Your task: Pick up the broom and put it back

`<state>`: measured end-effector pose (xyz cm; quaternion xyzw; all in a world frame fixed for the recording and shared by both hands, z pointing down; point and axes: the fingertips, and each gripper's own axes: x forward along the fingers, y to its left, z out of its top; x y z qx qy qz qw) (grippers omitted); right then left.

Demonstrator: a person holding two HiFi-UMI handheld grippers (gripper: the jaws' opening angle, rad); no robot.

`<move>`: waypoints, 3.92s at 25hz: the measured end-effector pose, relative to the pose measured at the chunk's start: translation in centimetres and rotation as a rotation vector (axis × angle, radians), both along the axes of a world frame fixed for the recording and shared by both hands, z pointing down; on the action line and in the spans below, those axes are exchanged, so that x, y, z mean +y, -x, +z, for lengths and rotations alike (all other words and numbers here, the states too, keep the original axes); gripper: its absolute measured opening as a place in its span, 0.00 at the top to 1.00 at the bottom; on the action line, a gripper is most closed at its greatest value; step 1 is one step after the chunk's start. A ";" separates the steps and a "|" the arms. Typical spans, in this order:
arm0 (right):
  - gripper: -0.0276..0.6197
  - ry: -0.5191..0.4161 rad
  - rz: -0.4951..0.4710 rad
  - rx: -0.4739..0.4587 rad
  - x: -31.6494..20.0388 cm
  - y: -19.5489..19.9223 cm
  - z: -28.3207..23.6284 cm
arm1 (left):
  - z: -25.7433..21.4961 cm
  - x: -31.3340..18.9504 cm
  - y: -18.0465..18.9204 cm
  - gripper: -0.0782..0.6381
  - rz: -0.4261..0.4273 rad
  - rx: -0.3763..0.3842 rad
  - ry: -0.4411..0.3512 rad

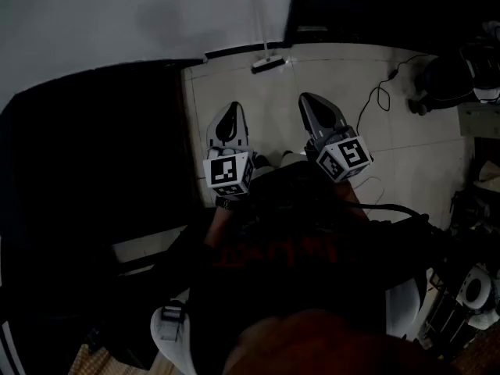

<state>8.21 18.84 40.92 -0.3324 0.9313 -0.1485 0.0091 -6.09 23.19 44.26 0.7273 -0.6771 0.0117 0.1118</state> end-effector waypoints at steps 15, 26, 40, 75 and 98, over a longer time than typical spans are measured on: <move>0.95 0.034 0.009 0.055 -7.0 2.6 4.1 | 1.0 -7.0 -0.3 0.88 0.185 0.060 0.015; 0.95 0.020 -0.103 0.012 -24.4 7.4 4.3 | -0.6 -23.2 -1.0 0.88 0.390 0.124 0.001; 0.91 0.127 -0.105 0.139 -39.8 11.8 10.4 | 4.5 -36.5 6.4 0.88 0.150 0.121 0.129; 0.82 0.300 -0.015 0.769 -56.7 21.0 52.6 | 14.0 -29.8 16.2 0.88 -0.192 -0.062 0.334; 0.82 -0.053 -0.023 0.267 -40.1 13.8 8.3 | 2.1 -37.5 14.0 0.88 0.067 0.040 0.049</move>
